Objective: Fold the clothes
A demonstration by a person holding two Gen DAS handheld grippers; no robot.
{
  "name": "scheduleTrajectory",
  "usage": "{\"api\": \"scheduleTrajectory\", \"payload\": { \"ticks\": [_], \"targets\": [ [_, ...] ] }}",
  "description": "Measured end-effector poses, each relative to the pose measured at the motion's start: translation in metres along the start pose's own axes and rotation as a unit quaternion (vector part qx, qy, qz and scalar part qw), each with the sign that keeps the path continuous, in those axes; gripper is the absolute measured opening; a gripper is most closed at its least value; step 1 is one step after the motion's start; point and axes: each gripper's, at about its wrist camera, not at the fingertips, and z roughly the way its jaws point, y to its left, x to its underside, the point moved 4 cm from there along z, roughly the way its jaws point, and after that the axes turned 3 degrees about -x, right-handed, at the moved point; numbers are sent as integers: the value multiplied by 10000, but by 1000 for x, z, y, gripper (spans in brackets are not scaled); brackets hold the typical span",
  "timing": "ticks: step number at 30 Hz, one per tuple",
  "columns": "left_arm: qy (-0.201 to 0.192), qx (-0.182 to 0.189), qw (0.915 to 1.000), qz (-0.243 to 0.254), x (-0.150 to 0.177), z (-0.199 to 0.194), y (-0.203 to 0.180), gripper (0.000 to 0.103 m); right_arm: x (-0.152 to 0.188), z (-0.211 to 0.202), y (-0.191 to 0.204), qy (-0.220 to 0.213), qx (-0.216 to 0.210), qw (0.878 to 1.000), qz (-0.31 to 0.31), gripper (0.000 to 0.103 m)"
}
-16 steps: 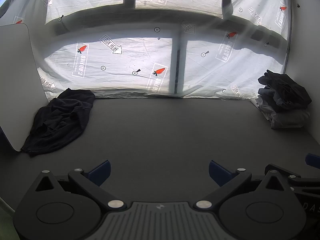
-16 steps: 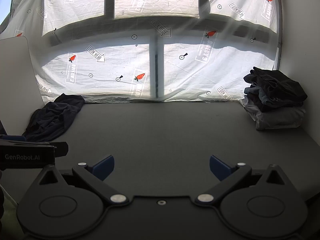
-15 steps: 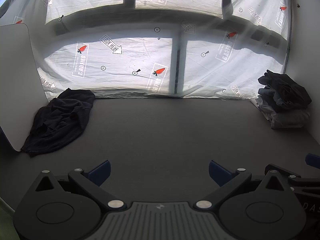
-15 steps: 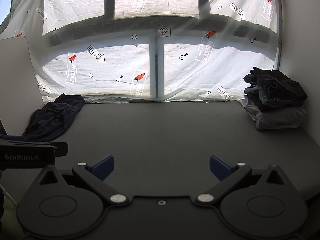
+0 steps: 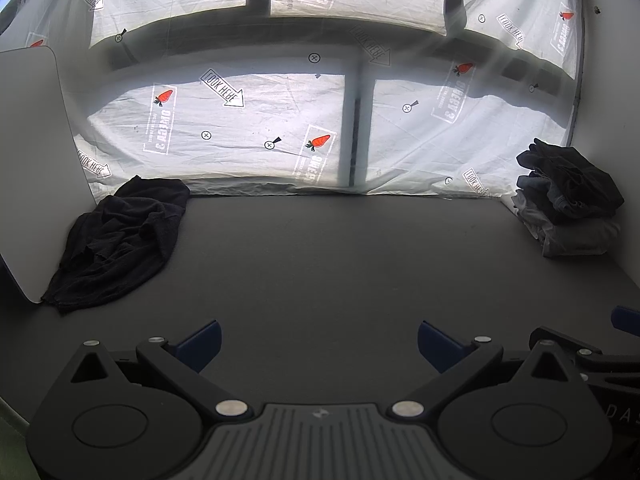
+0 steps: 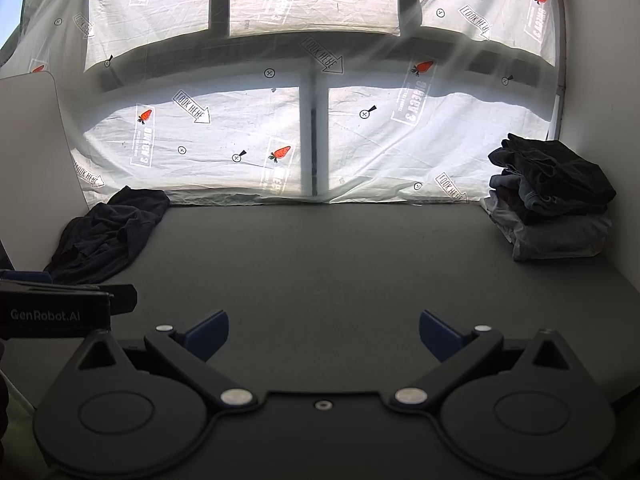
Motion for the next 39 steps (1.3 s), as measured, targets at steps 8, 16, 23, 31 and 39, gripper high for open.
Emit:
{"api": "scheduleTrajectory", "payload": {
  "ticks": [8,16,23,31,39],
  "targets": [
    [15,-5,10000,4,0,1,1,103,-2,2,0,23,-5,10000,-4,103],
    [46,-8,10000,2,-3,3,2,103,0,5,1,33,-11,10000,-14,103],
    [48,-26,10000,-5,-3,4,2,103,0,7,2,34,-16,10000,-20,103],
    [48,-45,10000,-16,-4,6,-1,103,-1,10,0,27,-39,10000,-41,103],
    [58,-40,10000,-12,-6,7,1,103,1,11,-1,21,-47,10000,-44,103]
  ]
}}
